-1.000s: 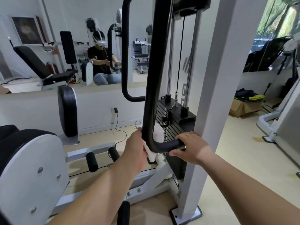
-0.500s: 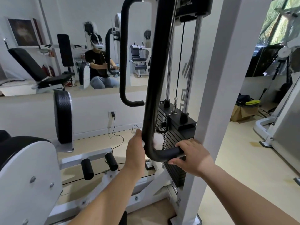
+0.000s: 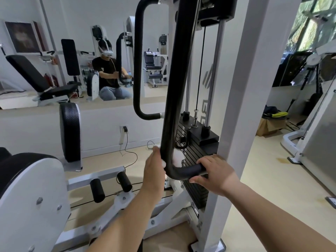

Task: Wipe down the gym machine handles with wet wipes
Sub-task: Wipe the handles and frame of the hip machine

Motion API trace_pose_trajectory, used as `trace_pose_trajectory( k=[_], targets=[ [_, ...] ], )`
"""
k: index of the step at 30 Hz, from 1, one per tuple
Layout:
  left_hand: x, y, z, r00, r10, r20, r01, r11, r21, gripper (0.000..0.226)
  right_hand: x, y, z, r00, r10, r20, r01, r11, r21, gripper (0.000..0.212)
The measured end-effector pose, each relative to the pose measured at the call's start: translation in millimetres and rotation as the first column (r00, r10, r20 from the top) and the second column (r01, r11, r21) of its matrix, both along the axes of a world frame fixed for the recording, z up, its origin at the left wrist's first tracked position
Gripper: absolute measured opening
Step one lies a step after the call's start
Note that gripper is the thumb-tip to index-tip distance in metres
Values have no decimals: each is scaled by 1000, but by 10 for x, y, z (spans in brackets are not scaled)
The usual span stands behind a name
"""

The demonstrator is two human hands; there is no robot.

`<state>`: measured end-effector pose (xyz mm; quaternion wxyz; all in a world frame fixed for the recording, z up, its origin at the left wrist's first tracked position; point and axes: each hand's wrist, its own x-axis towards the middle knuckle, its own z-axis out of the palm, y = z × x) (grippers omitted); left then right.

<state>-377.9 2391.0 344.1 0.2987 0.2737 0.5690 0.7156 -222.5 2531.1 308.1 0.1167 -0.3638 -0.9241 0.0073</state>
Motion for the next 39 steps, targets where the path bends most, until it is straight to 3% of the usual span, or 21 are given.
trace_pose_trajectory(
  k=[4,7,11,15,18,20,24,28,32,35,39],
  targets=[
    [3,14,173,995,41,95,-32,995,-97,54,-2,-4,13,1000,-9,14,9,1000,-14,67],
    [-135,114,611,995,-80,-53,80,997,-5,64,-10,-8,6,1000,-9,0,9,1000,-6,67],
    [-128,152,641,986,-63,-154,69,997,35,68,-10,-12,-5,1000,-13,-8,13,1000,4,69],
    [-39,27,-110,998,-27,49,28,999,-17,58,6,-40,-1,1000,-18,-19,18,1000,-2,69],
    [-56,-9,-130,991,-22,131,34,995,-90,52,6,-52,19,1000,-16,-15,16,1000,-2,69],
    [-88,-9,214,996,-47,70,53,994,-91,56,0,-64,23,1000,-17,-13,17,1000,-1,68],
    [-109,86,970,983,-120,-140,128,990,56,61,-12,-79,40,1000,-17,-15,18,1000,20,69],
    [-38,69,724,971,-68,-229,90,992,89,64,-12,-76,21,1000,-24,-12,25,999,26,69],
    [73,-27,-88,1000,4,4,-4,1000,16,55,-8,-93,20,1000,-26,3,26,999,20,70],
    [108,-18,-174,980,29,196,-16,998,-68,53,-13,-105,31,1000,-30,6,30,999,22,70],
    [-17,-11,399,997,-29,76,38,992,-119,55,-15,-110,27,1000,-29,6,29,999,29,70]
  ],
)
